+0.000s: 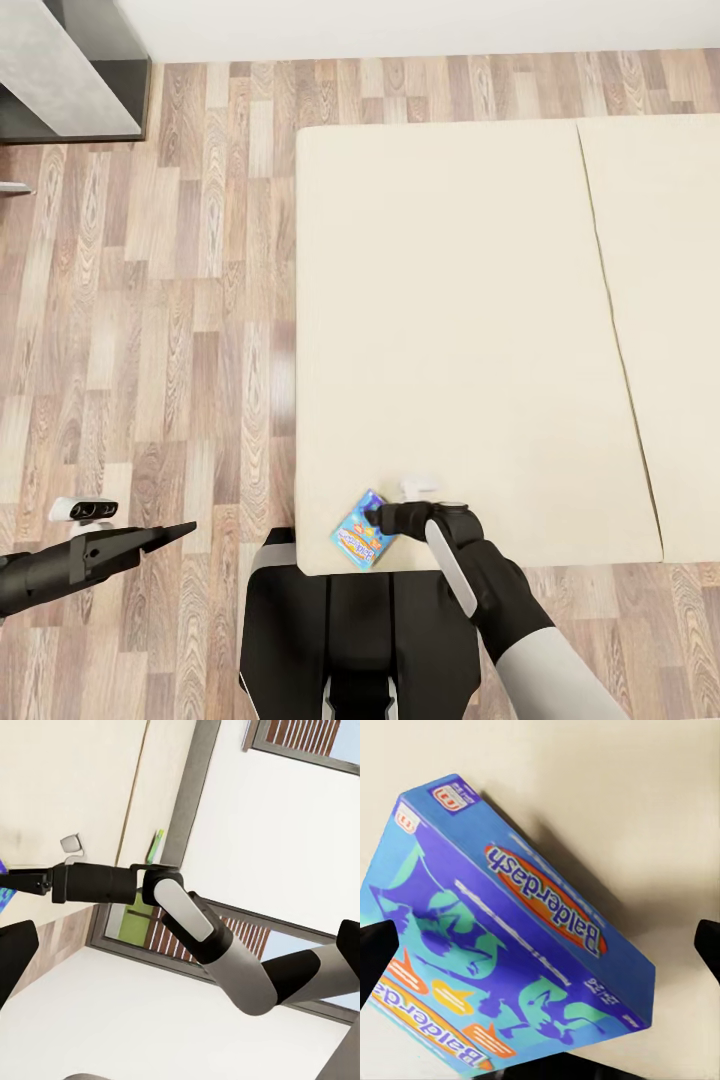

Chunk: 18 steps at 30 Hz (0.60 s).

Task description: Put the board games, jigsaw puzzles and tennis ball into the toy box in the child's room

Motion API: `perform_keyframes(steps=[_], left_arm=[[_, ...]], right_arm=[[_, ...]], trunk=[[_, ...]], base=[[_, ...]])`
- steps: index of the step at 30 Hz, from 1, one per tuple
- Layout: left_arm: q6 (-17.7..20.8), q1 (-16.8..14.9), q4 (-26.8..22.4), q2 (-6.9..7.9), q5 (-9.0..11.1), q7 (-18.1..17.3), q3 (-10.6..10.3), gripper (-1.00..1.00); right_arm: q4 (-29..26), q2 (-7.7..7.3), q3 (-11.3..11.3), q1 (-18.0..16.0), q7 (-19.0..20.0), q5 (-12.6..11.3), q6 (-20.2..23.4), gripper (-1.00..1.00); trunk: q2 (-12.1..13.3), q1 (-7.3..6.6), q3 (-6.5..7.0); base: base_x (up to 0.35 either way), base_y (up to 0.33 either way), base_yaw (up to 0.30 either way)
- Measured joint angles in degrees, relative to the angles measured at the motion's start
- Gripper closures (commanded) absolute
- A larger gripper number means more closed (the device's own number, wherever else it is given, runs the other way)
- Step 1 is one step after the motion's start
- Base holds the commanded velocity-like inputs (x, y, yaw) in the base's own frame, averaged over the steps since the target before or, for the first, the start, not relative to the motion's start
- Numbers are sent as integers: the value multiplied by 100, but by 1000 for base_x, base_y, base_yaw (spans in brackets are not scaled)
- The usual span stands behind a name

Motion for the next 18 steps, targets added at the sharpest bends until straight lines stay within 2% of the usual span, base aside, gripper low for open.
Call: perform_keyframes(steps=[10, 18], left_arm=[[0, 0, 0, -5, -6, 0, -9, -100], [0, 0, 0, -10, -11, 0, -12, -100]], right_arm=[[48, 9, 3, 0, 23, -50, 367, -100], [53, 57, 43, 0, 27, -48, 428, -100]], trunk=[[0, 0, 0], [0, 0, 0]], base=[[0, 0, 0], [0, 0, 0]])
